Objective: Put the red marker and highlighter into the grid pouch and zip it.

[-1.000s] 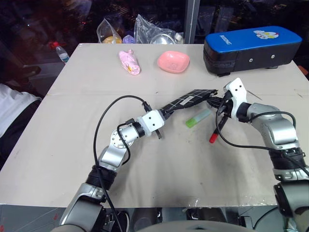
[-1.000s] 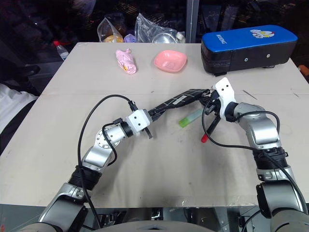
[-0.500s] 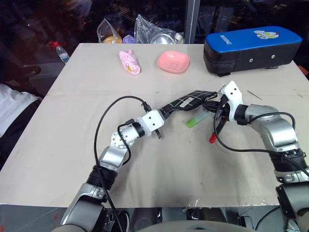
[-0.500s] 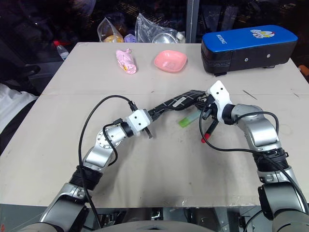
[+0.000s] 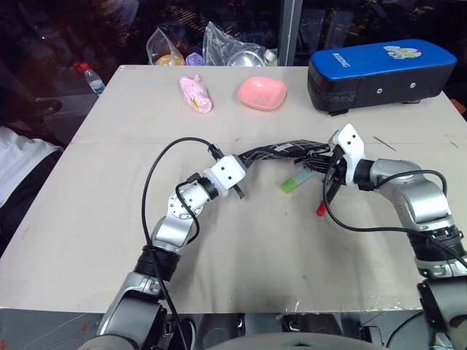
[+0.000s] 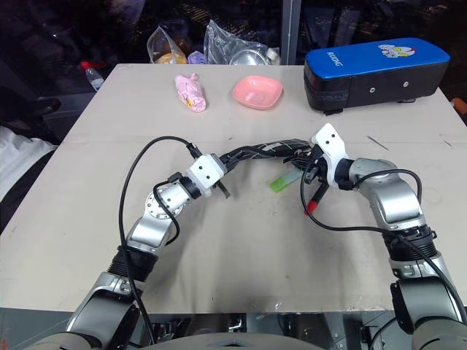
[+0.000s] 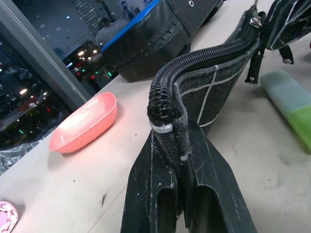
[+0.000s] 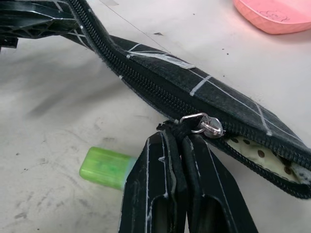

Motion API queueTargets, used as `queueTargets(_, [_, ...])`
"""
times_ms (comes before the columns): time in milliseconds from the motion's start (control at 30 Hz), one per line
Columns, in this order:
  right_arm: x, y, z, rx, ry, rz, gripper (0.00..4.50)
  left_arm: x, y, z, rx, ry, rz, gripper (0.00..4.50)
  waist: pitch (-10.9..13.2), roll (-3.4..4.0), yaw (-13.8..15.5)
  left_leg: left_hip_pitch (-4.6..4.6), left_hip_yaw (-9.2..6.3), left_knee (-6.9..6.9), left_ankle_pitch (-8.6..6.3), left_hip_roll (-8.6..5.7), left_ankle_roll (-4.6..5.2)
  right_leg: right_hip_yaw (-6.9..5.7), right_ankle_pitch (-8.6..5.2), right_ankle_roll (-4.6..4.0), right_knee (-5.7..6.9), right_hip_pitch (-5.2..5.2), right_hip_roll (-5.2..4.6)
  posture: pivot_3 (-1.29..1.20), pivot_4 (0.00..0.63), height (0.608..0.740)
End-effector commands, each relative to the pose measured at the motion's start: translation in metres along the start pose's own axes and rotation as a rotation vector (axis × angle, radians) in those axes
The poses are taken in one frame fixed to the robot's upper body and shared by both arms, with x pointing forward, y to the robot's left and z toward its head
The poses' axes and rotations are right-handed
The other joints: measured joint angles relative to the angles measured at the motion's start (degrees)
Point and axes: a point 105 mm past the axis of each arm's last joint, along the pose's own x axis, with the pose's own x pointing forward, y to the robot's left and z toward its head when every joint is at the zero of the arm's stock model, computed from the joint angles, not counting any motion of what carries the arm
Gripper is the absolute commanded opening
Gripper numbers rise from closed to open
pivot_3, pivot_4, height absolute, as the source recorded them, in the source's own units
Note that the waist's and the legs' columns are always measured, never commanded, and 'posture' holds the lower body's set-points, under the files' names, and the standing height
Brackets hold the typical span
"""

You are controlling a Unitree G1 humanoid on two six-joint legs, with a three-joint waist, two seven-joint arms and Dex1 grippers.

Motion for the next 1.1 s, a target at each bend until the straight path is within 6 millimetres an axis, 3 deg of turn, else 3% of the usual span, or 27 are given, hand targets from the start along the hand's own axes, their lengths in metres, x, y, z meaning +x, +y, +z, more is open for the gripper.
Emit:
queueTargets(33, [0.001, 0.009, 0.021, -0.023, -0.072, 0.037, 0.04, 0.004, 0.005, 0.012, 0.032, -0.05, 0.025, 0.0, 0.0, 0.0, 0.0, 0.0, 0.0, 0.0, 0.0, 0.0, 0.0, 0.0, 0.0, 0.0, 0.0, 0.0, 0.0, 0.0, 0.15, 0.74])
queueTargets(333, [0.008, 0.017, 0.034, 0.006, -0.114, 0.064, 0.04, 0.006, 0.004, 0.016, 0.043, -0.062, 0.027, 0.0, 0.0, 0.0, 0.0, 0.0, -0.01, 0.0, 0.0, 0.0, 0.0, 0.0, 0.0, 0.0, 0.0, 0.0, 0.0, 0.0, 0.15, 0.74])
queueTargets(567, [0.014, 0.023, 0.04, -0.016, -0.125, 0.094, 0.04, 0.007, -0.009, 0.02, 0.113, -0.081, -0.049, 0.0, 0.0, 0.0, 0.0, 0.0, 0.0, 0.0, 0.0, 0.0, 0.0, 0.0, 0.0, 0.0, 0.0, 0.0, 0.0, 0.0, 0.15, 0.74])
queueTargets(733, [0.018, 0.029, 0.039, -0.055, -0.108, 0.129, 0.04, 0.007, -0.018, 0.022, 0.206, -0.093, -0.124, 0.0, 0.0, 0.0, 0.0, 0.0, 0.0, -0.02, 0.0, 0.0, 0.01, -0.01, 0.0, 0.0, -0.01, -0.01, 0.0, 0.0, 0.15, 0.74])
queueTargets(1100, [0.023, 0.045, 0.04, -0.135, -0.088, 0.205, 0.04, 0.007, -0.022, 0.02, 0.231, -0.097, -0.149, 0.0, 0.0, 0.0, 0.0, 0.0, 0.0, -0.02, -0.01, 0.0, 0.02, -0.02, 0.0, 0.0, -0.01, -0.01, 0.0, 0.0, 0.15, 0.74])
